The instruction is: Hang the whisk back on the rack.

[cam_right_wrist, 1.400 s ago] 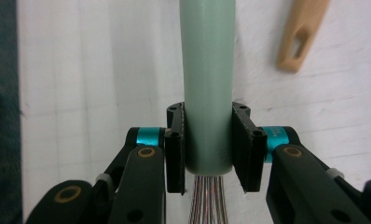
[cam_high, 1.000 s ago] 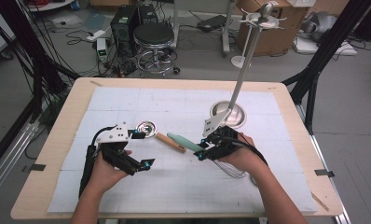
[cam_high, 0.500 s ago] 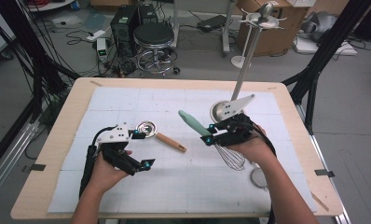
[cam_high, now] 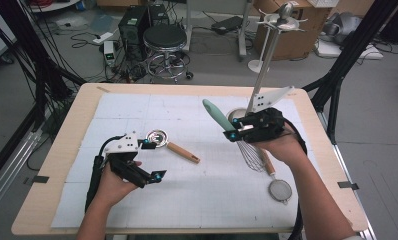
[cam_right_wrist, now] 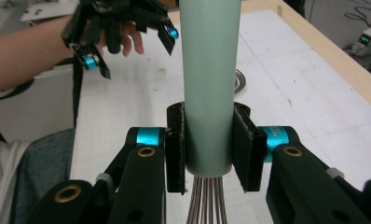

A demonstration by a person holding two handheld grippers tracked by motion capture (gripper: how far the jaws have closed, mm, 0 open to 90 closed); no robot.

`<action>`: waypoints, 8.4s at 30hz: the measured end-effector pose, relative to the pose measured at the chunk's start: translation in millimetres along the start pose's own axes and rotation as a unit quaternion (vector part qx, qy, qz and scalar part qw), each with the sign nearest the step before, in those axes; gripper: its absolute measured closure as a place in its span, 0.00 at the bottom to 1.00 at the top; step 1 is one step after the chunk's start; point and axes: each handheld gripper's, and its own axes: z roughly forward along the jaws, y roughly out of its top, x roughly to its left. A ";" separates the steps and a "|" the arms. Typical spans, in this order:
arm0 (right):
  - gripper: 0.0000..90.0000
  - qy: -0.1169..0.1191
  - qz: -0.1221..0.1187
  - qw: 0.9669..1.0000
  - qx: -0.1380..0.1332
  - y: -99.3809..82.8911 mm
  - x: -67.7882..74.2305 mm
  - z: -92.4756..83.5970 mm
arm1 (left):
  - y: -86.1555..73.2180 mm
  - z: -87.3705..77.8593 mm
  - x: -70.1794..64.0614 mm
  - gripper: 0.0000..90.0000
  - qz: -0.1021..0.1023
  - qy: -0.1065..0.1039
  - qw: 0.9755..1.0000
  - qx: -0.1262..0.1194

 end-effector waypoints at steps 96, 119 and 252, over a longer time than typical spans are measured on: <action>0.77 -0.165 0.124 0.970 -0.130 35.8 -104.8 -88.2 | -5.4 2.1 6.4 0.02 -0.009 0.001 1.000 0.002; 0.54 -0.206 0.110 0.965 -0.118 33.1 -96.0 -74.8 | -6.0 2.8 6.6 0.02 -0.008 0.001 1.000 0.006; 0.17 -0.107 0.106 0.988 -0.025 -141.8 25.2 13.7 | -20.2 19.1 4.8 0.02 -0.016 0.000 1.000 0.027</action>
